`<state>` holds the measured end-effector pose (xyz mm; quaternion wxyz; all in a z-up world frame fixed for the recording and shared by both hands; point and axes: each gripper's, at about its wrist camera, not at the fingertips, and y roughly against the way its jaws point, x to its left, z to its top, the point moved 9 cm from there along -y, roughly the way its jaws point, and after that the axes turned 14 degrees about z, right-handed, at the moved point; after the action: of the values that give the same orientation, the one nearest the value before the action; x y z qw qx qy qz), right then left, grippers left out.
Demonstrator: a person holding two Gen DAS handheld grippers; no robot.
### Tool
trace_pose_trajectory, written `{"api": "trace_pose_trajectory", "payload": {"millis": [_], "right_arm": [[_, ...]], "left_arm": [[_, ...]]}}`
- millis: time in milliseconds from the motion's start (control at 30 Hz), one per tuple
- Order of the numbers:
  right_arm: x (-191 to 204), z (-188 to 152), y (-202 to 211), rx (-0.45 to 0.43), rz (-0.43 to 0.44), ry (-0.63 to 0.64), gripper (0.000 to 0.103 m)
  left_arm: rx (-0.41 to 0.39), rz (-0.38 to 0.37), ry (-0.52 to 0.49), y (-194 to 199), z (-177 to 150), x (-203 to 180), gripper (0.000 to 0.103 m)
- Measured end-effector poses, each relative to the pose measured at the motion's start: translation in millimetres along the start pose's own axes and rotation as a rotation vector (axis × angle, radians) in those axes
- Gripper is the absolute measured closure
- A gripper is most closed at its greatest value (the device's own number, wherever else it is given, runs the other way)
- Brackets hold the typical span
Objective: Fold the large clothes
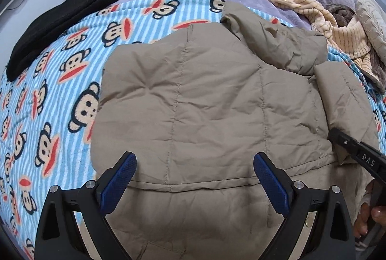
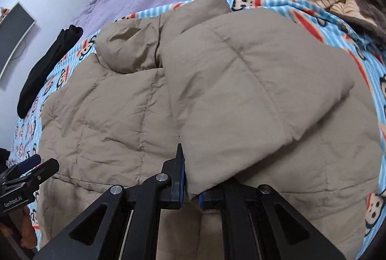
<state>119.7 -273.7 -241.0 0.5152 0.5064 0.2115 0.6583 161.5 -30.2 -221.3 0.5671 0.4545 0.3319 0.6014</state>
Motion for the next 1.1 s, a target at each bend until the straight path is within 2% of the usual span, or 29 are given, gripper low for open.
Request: {"api": "trace_pose_trajectory", "payload": {"millis": [100, 167, 233, 267, 300, 433, 467, 500, 567, 633, 767, 867, 933, 1033, 1067, 1100], "right_arm": [[-6.4, 0.2, 2.2, 0.005, 0.045, -0.063, 0.094], [-9.8, -1.5, 11.9, 0.014, 0.095, -0.128, 0.086], [-13.7, -1.8, 31.5, -0.02, 0.155, -0.195, 0.06], [-17.4, -0.6, 43.5, -0.057, 0.177, -0.227, 0.039], [-24.6, 1.0, 57.1, -0.105, 0.192, -0.261, 0.033], [-68.7, 14.0, 89.4, -0.239, 0.228, -0.449, 0.033], [-80.0, 18.5, 90.0, -0.248, 0.222, -0.483, 0.038], [-85.1, 25.5, 88.7, -0.257, 0.22, -0.495, 0.06], [-82.5, 37.2, 80.6, -0.25, 0.219, -0.487, 0.088], [-66.2, 48.4, 77.8, -0.249, 0.227, -0.419, 0.09], [7.6, 60.9, 65.4, -0.187, 0.228, -0.128, 0.091], [67.6, 46.3, 40.7, -0.086, 0.208, 0.101, 0.091], [91.1, 27.6, 21.8, -0.02, 0.174, 0.203, 0.091], [105.3, -2.0, -8.9, 0.097, 0.118, 0.279, 0.09], [105.7, -9.3, -15.4, 0.12, 0.093, 0.293, 0.088], [104.3, -14.4, -20.7, 0.141, 0.075, 0.301, 0.08]], "left_arm": [[0.025, -0.034, -0.002, -7.4, 0.4, -14.1, 0.005], [0.019, -0.057, -0.012, -6.2, 3.5, -25.5, 0.005], [0.008, -0.084, -0.021, -2.1, 8.8, -35.0, 0.005], [0.001, -0.099, -0.022, 0.3, 12.3, -38.1, 0.005], [-0.005, -0.113, -0.022, 2.7, 16.0, -40.1, 0.005], [-0.026, -0.158, -0.014, 6.5, 30.1, -40.8, 0.005], [-0.027, -0.169, -0.007, 5.7, 33.1, -39.3, 0.005], [-0.026, -0.179, 0.001, 5.0, 35.6, -37.6, 0.005], [-0.026, -0.205, 0.017, 3.4, 39.8, -33.9, 0.005], [-0.021, -0.234, 0.036, 1.2, 41.6, -29.7, 0.005], [-0.009, -0.327, 0.088, 2.0, 44.5, -19.7, 0.005], [0.009, -0.416, 0.146, 4.3, 46.9, -9.7, 0.005], [0.027, -0.479, 0.183, 5.9, 48.2, -4.1, 0.005], [0.056, -0.566, 0.213, 7.6, 49.5, -2.2, 0.005], [0.065, -0.588, 0.218, 8.1, 49.9, -3.4, 0.005], [0.072, -0.607, 0.22, 8.9, 50.4, -5.2, 0.005]]}}
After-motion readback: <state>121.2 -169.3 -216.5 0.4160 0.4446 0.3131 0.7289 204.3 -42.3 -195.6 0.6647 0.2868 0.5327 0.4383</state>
